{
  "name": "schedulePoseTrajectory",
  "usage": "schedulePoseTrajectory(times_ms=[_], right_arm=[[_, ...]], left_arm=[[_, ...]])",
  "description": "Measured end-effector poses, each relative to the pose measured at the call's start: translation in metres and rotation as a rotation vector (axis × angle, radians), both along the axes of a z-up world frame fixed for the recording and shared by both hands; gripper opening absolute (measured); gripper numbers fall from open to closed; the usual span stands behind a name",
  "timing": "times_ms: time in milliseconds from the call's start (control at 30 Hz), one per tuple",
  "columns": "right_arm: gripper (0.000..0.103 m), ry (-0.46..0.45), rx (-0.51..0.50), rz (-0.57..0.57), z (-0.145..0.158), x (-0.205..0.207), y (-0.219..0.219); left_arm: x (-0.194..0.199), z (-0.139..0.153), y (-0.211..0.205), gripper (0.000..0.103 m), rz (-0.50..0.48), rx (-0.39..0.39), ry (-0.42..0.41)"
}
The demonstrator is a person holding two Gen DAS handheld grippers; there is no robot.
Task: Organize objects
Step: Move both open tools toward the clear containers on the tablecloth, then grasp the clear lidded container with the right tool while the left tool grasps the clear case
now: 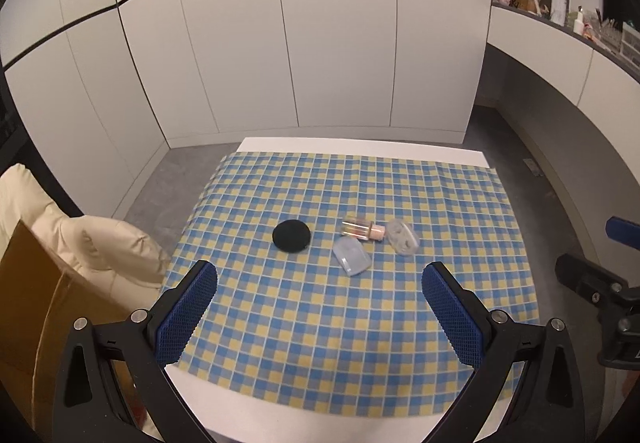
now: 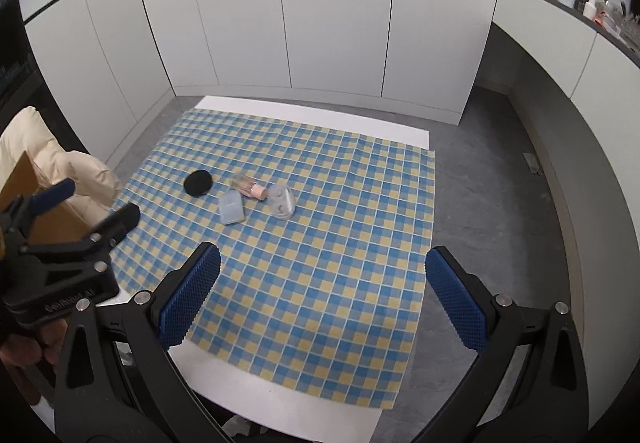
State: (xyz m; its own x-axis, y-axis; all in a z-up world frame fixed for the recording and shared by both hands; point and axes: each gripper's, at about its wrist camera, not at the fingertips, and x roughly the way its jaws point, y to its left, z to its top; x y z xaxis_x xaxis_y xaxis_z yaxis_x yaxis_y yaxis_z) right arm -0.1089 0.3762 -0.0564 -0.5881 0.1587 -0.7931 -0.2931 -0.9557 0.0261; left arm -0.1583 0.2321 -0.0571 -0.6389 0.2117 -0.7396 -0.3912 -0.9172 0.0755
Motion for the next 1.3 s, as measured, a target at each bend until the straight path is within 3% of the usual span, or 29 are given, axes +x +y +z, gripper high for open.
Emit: schedulePoseTrajectory(times_ms=[267,600,900,1167,1300], right_arm=[[0.103,-0.059,-0.022,-0.004,-0.038,-0.037,0.011],[0.103,-0.111,0.022,0.063,-0.101,-0.094,-0.001],[0.098,-0.146,-0.027,0.052,-0.143,-0.12,0.022],[0.092,-0.169,0.032,0.102,-0.162,-0.13,0.032],[0.089,-0.175,0.041,0.124,-0.168,-0.134,0.03]], left_arm=[[-0.04,-0.036,-0.004,0.102,0.061,0.007,-0.062],[-0.072,-0.099,-0.002,0.096,0.051,-0.031,-0.137],[-0.09,-0.141,0.027,0.094,0.031,-0.026,-0.195],[-0.113,-0.171,0.059,0.089,0.064,-0.045,-0.235],[-0.12,-0.181,0.06,0.075,0.105,-0.019,-0.269]])
